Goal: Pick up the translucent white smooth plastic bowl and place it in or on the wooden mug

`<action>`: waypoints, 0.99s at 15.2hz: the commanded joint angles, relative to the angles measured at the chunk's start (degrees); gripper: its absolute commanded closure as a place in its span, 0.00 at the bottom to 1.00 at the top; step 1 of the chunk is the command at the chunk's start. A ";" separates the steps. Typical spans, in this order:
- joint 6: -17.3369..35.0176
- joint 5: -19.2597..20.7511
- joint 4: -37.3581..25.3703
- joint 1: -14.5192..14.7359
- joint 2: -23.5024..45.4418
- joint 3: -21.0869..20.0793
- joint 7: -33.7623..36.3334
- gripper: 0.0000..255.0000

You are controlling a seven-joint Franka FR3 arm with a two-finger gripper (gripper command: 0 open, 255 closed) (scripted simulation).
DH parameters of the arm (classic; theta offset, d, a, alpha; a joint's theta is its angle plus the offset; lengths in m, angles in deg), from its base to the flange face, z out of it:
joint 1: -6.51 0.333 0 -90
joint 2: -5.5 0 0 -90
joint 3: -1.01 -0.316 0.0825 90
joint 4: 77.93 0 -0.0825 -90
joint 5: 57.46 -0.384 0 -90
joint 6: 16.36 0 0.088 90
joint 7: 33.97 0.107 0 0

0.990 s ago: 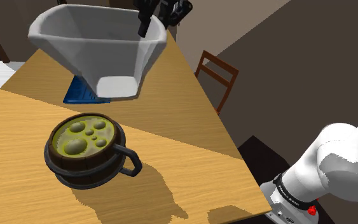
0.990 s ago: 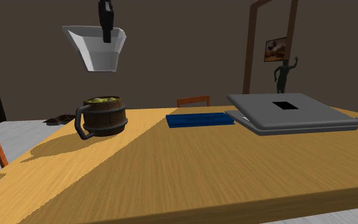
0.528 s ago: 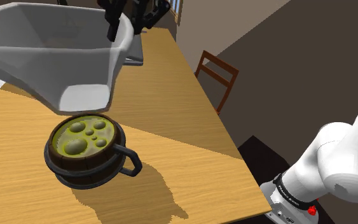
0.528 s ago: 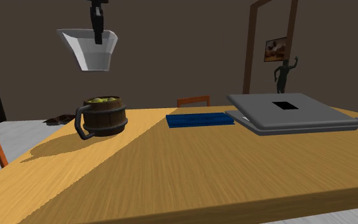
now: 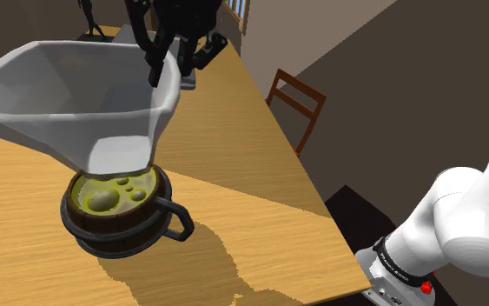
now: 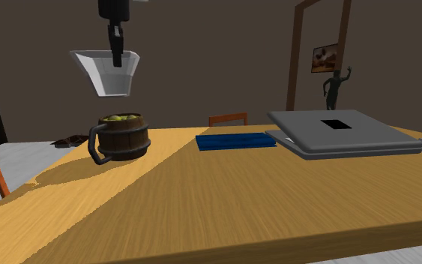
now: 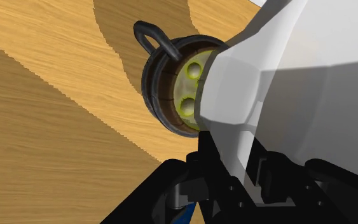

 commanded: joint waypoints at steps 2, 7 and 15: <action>2.35 -0.46 2.93 -0.01 -0.64 0.03 -0.78 1.00; 6.09 -1.07 7.37 0.06 -1.23 -0.01 -1.92 1.00; 9.75 -1.61 11.37 0.17 -1.46 -0.11 -2.99 1.00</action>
